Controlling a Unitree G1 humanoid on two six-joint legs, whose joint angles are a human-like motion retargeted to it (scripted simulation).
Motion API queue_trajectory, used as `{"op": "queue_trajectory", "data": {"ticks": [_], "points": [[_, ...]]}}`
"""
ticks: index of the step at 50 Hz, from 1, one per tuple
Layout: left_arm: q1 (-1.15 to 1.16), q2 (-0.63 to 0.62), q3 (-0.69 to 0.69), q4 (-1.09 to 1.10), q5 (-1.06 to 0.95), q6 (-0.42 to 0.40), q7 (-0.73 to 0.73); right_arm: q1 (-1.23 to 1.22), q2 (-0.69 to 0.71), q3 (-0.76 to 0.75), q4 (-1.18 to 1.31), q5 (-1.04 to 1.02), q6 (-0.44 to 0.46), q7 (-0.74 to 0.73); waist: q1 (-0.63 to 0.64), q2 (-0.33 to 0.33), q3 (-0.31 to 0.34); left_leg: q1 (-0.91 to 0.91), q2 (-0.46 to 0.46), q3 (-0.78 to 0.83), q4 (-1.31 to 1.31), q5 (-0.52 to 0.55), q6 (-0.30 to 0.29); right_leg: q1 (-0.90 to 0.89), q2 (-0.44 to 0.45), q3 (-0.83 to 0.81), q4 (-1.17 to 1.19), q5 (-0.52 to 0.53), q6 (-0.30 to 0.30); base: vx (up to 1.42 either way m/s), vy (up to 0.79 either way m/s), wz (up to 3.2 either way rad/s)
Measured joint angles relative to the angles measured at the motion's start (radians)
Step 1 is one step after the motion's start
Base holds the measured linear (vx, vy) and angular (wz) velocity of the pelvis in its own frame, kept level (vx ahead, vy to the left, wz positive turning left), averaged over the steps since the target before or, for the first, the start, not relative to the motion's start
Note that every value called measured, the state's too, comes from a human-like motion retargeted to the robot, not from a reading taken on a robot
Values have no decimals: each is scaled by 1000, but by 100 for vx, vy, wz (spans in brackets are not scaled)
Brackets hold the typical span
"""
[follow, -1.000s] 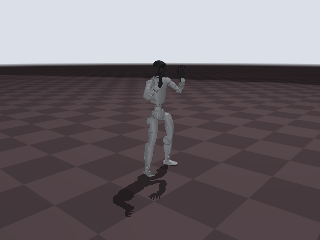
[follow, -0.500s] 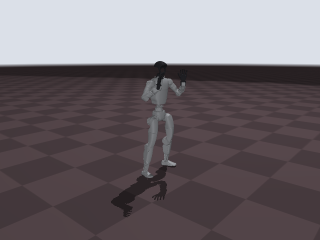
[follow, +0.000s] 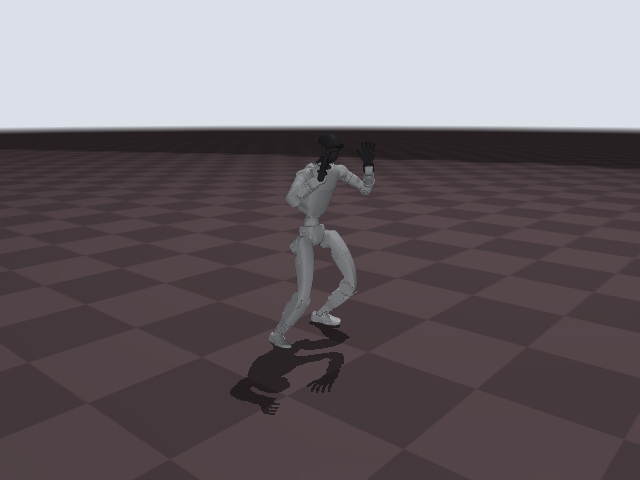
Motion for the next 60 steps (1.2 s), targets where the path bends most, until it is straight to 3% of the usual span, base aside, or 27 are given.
{"op": "queue_trajectory", "data": {"ticks": [3,5,8,10,12,15,20,22,25,28,30,32,33,35,38,40,43,48,56,60], "points": [[-314,62,-155,242,34,71,37,-289,-130,124,133,37,52,85,16,45,-130,2,-46,39,-143,54,-18,20,-30,-36,-187,152,16,18,52,13],[-529,62,-342,501,12,110,78,-557,-187,336,314,38,112,89,47,78,-239,55,-97,85,-333,194,-58,84,-48,-79,-417,376,9,25,66,-13],[-739,-25,-634,951,-138,113,114,-969,-134,759,715,58,208,27,80,112,-402,140,-216,94,-643,607,-159,194,-52,-94,-759,779,15,24,71,14],[-827,-111,-805,1260,-253,97,104,-1185,-40,1003,1019,113,248,-10,89,126,-491,170,-297,28,-807,905,-238,229,-17,2,-870,909,57,20,69,56],[-902,-204,-963,1549,-328,83,47,-1330,53,1167,1299,185,255,-23,96,124,-540,190,-354,-78,-912,1079,-313,253,45,125,-895,899,111,18,66,67],[-1018,-322,-1135,1859,-379,66,-65,-1495,152,1328,1647,278,237,-8,98,88,-537,217,-370,-129,-958,1089,-360,292,130,182,-891,830,169,17,58,64],[-1216,-347,-1201,1876,-336,75,-68,-1655,202,1420,1948,455,175,40,51,-72,-464,258,-239,128,-912,941,-267,346,211,185,-928,849,200,19,48,68],[-1277,-313,-1231,1807,-323,76,-60,-1688,213,1411,1987,584,150,23,39,-122,-450,267,-188,139,-913,924,-248,357,227,136,-921,802,166,22,50,33],[-1331,-225,-1231,1672,-333,71,-71,-1705,226,1336,1953,750,114,-3,28,-120,-459,259,-111,-23,-880,823,-279,354,255,27,-802,475,18,21,55,-13],[-1315,-78,-1083,1437,-282,62,-115,-1657,197,1128,1742,795,60,2,15,-69,-458,265,-79,-175,-807,548,-384,250,256,-1,-479,122,-110,13,56,-27],[-1221,27,-927,1218,-231,60,-103,-1553,140,993,1504,742,36,19,9,-54,-445,266,-93,-196,-756,433,-415,180,231,-2,-291,44,-137,4,47,2],[-1021,103,-723,957,-178,65,-63,-1364,57,864,1203,617,40,42,15,-44,-427,285,-109,-187,-752,427,-400,176,210,-15,-246,85,-121,3,38,16],[-882,122,-596,819,-152,75,-40,-1241,15,789,1046,533,54,55,29,-47,-420,302,-128,-171,-772,443,-336,190,194,-16,-262,116,-112,4,34,5],[-558,117,-325,557,-93,71,-17,-953,-40,609,747,350,72,83,59,-36,-422,345,-141,-158,-842,482,-283,249,186,-26,-372,178,-75,5,31,-7],[-99,26,32,239,-54,17,-30,-528,-29,316,390,139,45,126,103,-26,-459,371,-157,-144,-943,498,-259,319,178,-29,-592,224,-4,3,27,-26],[102,-43,182,97,-54,-23,-28,-329,8,172,229,69,10,140,122,-30,-472,365,-173,-132,-985,489,-246,336,163,-31,-696,229,31,-5,23,-30],[253,-122,269,-21,-32,-52,36,-159,75,69,103,30,-20,128,131,-39,-452,348,-190,-119,-1011,483,-237,333,145,-29,-767,232,40,-10,19,-22],[354,-178,264,-88,60,-45,145,-8,178,48,32,12,-22,80,143,-45,-424,341,-200,-99,-1037,508,-257,305,137,-2,-779,255,27,-8,13,-23],[340,-200,182,-50,96,-67,101,54,205,69,37,-33,-23,14,123,-38,-457,318,-193,-102,-1030,496,-338,311,139,-9,-843,318,61,0,8,0],[323,-208,156,-39,113,-54,106,62,207,61,29,-53,-20,6,102,-34,-440,314,-197,-112,-1030,504,-338,318,138,-22,-858,353,62,0,3,6]]}}
